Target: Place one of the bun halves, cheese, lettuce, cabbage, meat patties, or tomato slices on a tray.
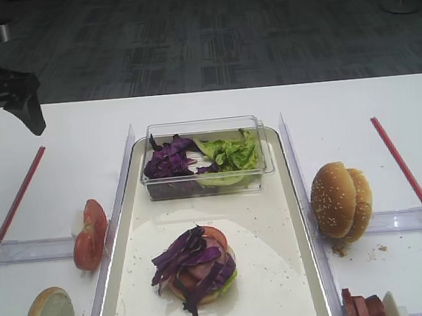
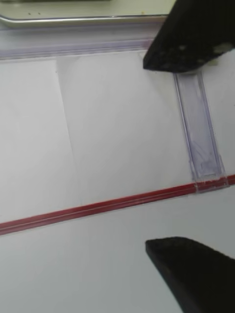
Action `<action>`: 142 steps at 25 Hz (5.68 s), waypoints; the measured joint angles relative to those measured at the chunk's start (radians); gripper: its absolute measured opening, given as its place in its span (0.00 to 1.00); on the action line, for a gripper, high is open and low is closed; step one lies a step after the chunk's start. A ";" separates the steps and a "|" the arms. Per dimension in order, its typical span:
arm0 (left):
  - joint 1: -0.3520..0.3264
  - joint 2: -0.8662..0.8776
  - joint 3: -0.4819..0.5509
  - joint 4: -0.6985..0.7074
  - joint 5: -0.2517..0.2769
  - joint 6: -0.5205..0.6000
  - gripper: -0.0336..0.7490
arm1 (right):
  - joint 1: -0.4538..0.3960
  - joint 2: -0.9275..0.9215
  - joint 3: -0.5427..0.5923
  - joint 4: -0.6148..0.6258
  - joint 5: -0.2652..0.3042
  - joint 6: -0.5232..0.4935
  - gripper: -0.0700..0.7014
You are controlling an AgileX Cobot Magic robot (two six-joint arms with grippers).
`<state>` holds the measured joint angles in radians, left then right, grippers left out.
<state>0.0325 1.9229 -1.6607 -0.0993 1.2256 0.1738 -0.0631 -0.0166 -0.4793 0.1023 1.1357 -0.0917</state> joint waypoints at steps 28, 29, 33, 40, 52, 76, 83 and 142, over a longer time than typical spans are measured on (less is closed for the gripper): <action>0.000 -0.213 0.040 0.000 0.010 0.011 0.83 | 0.000 0.000 0.000 0.000 0.000 0.002 0.14; 0.000 -0.227 0.053 0.000 0.010 0.011 0.83 | 0.000 0.000 0.000 0.000 0.000 0.002 0.14; 0.000 -0.295 0.130 0.000 0.012 0.011 0.83 | 0.000 0.000 0.000 0.000 0.000 0.002 0.14; 0.000 -0.438 0.309 -0.003 0.012 0.011 0.83 | 0.000 0.000 0.000 0.000 0.000 0.002 0.14; 0.002 -0.830 0.699 -0.006 -0.104 0.011 0.83 | 0.000 0.000 0.000 0.000 0.000 0.002 0.14; 0.002 -1.585 1.145 -0.013 -0.076 -0.039 0.83 | 0.000 0.000 0.000 0.000 0.000 0.002 0.14; 0.002 -1.770 1.168 -0.017 -0.054 -0.041 0.83 | 0.000 0.000 0.000 0.000 0.000 0.002 0.14; 0.002 -1.939 1.168 -0.012 -0.042 -0.045 0.83 | 0.000 0.000 0.000 0.000 -0.002 0.006 0.14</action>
<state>0.0347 -0.0160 -0.4923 -0.1108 1.1840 0.1286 -0.0631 -0.0166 -0.4793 0.1023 1.1338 -0.0857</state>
